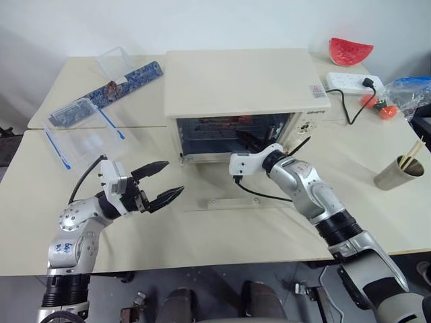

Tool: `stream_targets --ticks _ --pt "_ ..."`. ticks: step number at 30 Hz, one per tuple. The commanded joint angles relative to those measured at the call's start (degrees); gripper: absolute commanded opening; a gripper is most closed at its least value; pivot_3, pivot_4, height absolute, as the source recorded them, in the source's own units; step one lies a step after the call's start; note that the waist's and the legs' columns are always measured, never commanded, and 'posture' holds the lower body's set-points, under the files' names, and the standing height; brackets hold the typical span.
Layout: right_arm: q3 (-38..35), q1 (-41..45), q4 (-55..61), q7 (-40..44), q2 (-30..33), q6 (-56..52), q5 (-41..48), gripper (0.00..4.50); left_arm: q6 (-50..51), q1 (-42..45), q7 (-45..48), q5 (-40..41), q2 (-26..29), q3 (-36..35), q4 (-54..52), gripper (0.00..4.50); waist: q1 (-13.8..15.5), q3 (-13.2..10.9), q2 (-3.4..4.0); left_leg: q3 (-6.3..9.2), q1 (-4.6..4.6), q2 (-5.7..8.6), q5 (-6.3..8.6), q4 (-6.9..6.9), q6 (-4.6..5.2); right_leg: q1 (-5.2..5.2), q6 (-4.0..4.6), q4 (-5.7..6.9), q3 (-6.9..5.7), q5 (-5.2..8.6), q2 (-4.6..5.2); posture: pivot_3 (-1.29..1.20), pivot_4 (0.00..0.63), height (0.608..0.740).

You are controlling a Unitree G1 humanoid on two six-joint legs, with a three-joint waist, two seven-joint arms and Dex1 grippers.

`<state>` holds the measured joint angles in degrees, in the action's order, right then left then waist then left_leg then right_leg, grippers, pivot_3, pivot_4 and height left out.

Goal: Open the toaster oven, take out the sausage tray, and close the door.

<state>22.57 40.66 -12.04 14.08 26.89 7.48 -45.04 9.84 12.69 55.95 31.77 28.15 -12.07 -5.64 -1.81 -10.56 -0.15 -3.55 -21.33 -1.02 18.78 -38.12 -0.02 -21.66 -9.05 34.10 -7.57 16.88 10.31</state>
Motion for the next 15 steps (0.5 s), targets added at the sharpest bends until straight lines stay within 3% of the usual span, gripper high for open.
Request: stream_targets --ticks 1,9,15 --pt "-1.54 0.15 5.56 1.36 0.51 2.33 2.81 0.08 0.58 2.37 0.05 1.46 -0.71 0.95 0.12 4.25 0.03 0.0 0.0 0.0 0.0 0.0 0.0 0.0 0.0 0.0 0.0 0.0 0.0 0.0 0.0 0.0 0.15 0.74" --pt "-2.18 -3.19 11.42 6.58 2.46 3.37 5.44 0.08 0.35 7.27 -0.97 1.01 -2.59 1.84 3.63 4.25 -0.36 0.0 0.0 -0.02 0.0 -0.02 0.0 0.05 0.0 -0.03 0.0 0.0 0.0 0.0 -0.03 0.0 0.15 0.74" --pt "-6.12 -18.91 24.99 7.43 6.41 3.59 7.34 0.08 1.78 4.85 -1.93 2.31 -0.48 -1.88 3.63 4.25 0.24 0.0 -0.01 0.01 0.0 -0.03 0.02 0.1 -0.02 -0.03 0.0 -0.03 -0.03 0.0 -0.03 0.0 0.15 0.74"
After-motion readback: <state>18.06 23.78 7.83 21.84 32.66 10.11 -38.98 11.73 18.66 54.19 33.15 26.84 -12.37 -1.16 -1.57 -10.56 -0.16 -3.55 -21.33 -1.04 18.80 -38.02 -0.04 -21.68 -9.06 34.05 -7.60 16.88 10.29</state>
